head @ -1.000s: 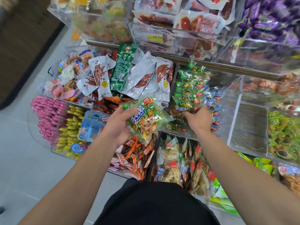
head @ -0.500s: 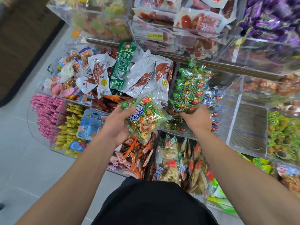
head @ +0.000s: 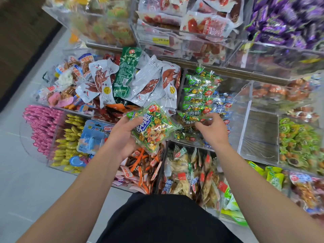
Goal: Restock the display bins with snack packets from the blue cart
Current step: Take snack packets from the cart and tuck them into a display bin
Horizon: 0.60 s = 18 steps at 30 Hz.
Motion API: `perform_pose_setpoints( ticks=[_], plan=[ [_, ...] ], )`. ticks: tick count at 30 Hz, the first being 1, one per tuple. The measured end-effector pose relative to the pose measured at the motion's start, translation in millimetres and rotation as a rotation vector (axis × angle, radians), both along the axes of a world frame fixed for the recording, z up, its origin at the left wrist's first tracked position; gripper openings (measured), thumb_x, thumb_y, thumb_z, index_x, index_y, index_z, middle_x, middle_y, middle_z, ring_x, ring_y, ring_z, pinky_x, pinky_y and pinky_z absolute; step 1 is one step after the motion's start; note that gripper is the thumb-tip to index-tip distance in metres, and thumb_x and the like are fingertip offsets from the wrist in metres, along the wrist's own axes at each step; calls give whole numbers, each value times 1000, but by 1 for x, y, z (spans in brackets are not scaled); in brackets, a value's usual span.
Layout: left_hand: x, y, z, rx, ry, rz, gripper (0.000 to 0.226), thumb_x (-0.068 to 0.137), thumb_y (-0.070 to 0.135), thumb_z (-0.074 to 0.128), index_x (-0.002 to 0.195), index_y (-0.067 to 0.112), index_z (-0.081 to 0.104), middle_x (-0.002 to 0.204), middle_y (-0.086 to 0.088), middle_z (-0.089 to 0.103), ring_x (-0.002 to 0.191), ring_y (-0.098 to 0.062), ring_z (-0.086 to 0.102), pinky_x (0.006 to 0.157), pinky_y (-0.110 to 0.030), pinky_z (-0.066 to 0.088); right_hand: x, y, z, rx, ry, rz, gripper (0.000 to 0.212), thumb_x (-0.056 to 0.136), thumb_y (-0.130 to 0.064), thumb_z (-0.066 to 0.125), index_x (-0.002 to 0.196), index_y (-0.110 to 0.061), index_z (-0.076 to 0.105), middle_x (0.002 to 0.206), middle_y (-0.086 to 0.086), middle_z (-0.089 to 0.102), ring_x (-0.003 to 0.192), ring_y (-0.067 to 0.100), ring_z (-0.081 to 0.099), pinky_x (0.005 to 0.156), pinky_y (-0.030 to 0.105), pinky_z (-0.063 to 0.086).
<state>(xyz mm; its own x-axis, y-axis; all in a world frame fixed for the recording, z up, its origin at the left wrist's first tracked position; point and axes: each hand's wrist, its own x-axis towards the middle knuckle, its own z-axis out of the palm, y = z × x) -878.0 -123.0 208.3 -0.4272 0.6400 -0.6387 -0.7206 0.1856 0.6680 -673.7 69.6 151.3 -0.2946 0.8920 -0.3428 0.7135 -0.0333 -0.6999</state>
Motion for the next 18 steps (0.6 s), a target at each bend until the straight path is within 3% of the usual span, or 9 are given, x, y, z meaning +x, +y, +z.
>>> perform_pose_setpoints(
  ticks=[4, 6, 9, 13, 18],
  plan=[
    [1, -2, 0, 3, 2, -5, 36, 88, 17, 67, 123, 15, 59, 115, -13, 75, 98, -29, 75, 70, -47, 60, 1, 1, 0, 41, 39, -14, 24, 87, -37, 70, 102, -24, 57, 81, -13, 63, 69, 1, 57, 54, 21, 37],
    [2, -3, 1, 7, 9, -10, 39, 84, 19, 70, 121, 15, 60, 113, -12, 75, 96, -28, 75, 68, -45, 60, -6, 6, -2, 93, -28, -30, 26, 88, -41, 68, 101, -20, 59, 83, -6, 65, 68, 9, 57, 56, 26, 38],
    [3, -4, 2, -1, 23, -4, 43, 75, 21, 73, 115, 16, 60, 107, -10, 77, 91, -27, 76, 64, -44, 60, -18, 13, -4, 141, -157, -26, 37, 91, -46, 64, 108, -12, 61, 85, 3, 65, 81, 26, 62, 62, 31, 40],
    [2, -8, 0, -11, 35, 9, 42, 75, 23, 74, 114, 16, 61, 107, -10, 77, 90, -26, 76, 64, -43, 59, -29, 17, -7, 173, -282, -7, 40, 91, -48, 63, 99, -9, 60, 80, 5, 60, 74, 27, 54, 50, 29, 31],
    [3, -9, -2, -5, 41, 15, 45, 74, 24, 75, 117, 17, 62, 113, -11, 75, 97, -28, 75, 70, -48, 60, -33, 15, -5, 106, -316, -14, 41, 90, -51, 64, 94, -11, 55, 77, 4, 57, 71, 26, 52, 51, 29, 32]
  ],
)
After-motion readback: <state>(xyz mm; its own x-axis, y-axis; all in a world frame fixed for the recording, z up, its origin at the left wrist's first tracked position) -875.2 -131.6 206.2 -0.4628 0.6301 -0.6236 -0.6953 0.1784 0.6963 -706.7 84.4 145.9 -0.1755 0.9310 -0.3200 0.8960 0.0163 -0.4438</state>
